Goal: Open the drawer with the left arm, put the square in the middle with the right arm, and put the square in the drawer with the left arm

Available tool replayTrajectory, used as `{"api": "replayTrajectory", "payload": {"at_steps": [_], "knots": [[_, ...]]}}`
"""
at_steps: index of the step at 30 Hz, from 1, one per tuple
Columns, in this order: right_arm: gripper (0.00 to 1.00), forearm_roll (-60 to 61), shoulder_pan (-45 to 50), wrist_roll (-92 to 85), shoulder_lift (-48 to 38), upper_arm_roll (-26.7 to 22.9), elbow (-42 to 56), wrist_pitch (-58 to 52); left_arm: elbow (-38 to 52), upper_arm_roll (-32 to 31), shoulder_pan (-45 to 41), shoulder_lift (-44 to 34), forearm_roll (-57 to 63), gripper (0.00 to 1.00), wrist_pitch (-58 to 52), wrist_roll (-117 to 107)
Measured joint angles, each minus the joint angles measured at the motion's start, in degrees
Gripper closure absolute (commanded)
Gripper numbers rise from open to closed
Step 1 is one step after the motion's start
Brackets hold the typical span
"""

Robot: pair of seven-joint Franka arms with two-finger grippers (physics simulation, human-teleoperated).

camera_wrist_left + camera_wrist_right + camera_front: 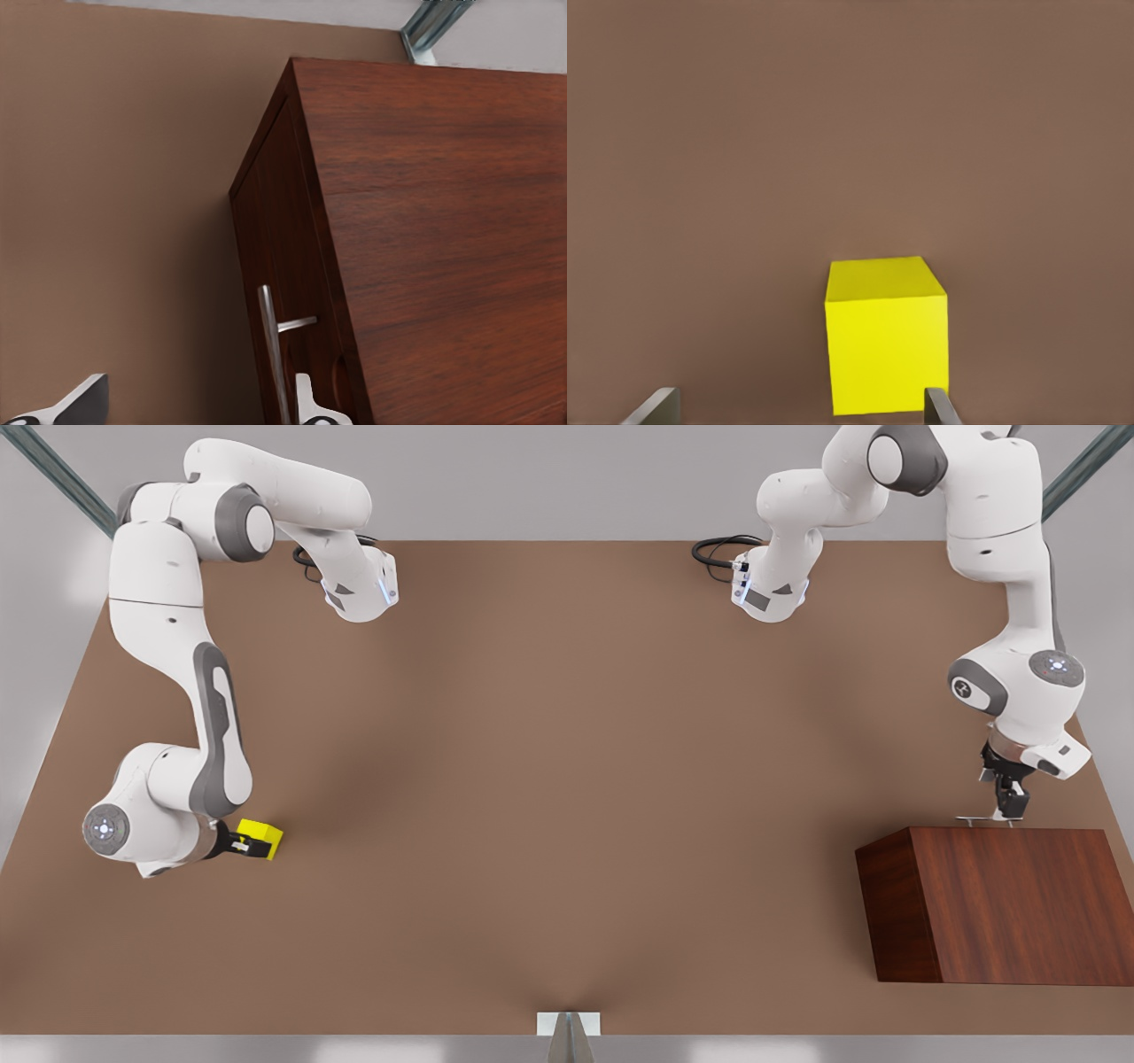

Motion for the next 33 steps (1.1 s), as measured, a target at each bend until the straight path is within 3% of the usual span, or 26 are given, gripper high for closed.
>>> {"api": "replayTrajectory", "payload": {"at_steps": [15, 26, 27, 29, 31, 33], "knots": [[0.0, 1.1, -1.8, -0.8, 4.2, -0.4, -1.4, 2.4, 0.6, -1.1, 0.4, 1.9, -0.1, 0.0, 0.1, 0.0], [0.0, 2.5, -2.1, 0.4, 6.1, -0.3, -0.6, 3.7, -0.2, -1.0, 0.9, -0.6, -0.1, 0.0, -6.9, 0.6], [0.19, 3.0, -2.2, 0.4, 6.8, -0.3, -0.5, 4.1, -0.1, -1.0, 0.9, -1.0, -0.1, 0.0, -7.4, 0.7], [0.35, 2.9, -2.1, 1.6, 7.0, -0.4, -0.3, 4.1, -0.1, -0.9, 0.9, -1.7, 0.0, 0.0, -8.1, 0.8], [0.45, 2.8, -2.1, 2.0, 7.0, -0.4, -0.3, 5.0, -0.2, -0.9, 0.9, -1.9, 0.1, 0.0, -9.0, 0.8], [0.46, 2.5, -2.1, 1.9, 6.8, -0.4, -0.3, 5.9, -0.2, -0.9, 1.0, -1.9, 0.2, 0.0, -9.1, 0.8]]}}
